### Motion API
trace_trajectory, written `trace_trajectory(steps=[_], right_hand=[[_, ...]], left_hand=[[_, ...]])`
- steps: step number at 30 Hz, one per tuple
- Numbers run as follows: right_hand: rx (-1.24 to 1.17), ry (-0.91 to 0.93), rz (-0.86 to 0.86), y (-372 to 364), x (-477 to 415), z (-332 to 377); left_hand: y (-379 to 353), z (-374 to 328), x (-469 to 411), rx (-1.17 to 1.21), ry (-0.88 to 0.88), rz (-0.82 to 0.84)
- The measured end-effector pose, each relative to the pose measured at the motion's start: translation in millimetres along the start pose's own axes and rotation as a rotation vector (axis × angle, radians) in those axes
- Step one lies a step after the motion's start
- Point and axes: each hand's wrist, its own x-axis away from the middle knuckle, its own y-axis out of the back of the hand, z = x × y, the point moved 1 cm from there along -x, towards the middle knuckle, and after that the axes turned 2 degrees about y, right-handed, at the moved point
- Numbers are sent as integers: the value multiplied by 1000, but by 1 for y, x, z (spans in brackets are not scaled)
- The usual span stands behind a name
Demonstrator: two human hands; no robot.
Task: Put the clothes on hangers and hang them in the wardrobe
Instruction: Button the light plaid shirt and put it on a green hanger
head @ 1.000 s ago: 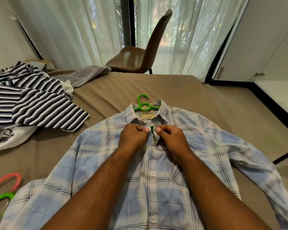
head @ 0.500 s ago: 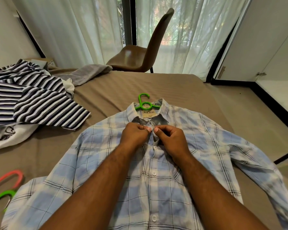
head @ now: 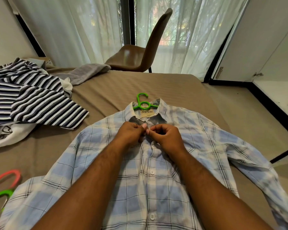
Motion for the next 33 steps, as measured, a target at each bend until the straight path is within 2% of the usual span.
trace_trajectory(steps=[3,7,12,16,22,26,31,33], right_hand=[[101,29,-86,-4,0,-6],[227,77,-161,-8,1,-13],[241,103,-109,-8,4,-9],[167,91,-94,-5,5,-5],[296,75,-139,-7,-1,-6],[222,34,-103,-3,-2,-6],[407,83,-123,-7,-3,-7],[382,54,-111,-8,-3,-7]], left_hand=[[-1,0,1,-10,-13,12],[-3,3,0,-115,-49,-86],[-5,9,-4,-62,-69,-173],[-10,14,-6,-144,-96,-274],[-22,15,2,-230,-132,-421],[-23,16,2,-208,-143,-442],[-24,17,4,-186,-141,-425],[-23,18,3,-163,-143,-422]])
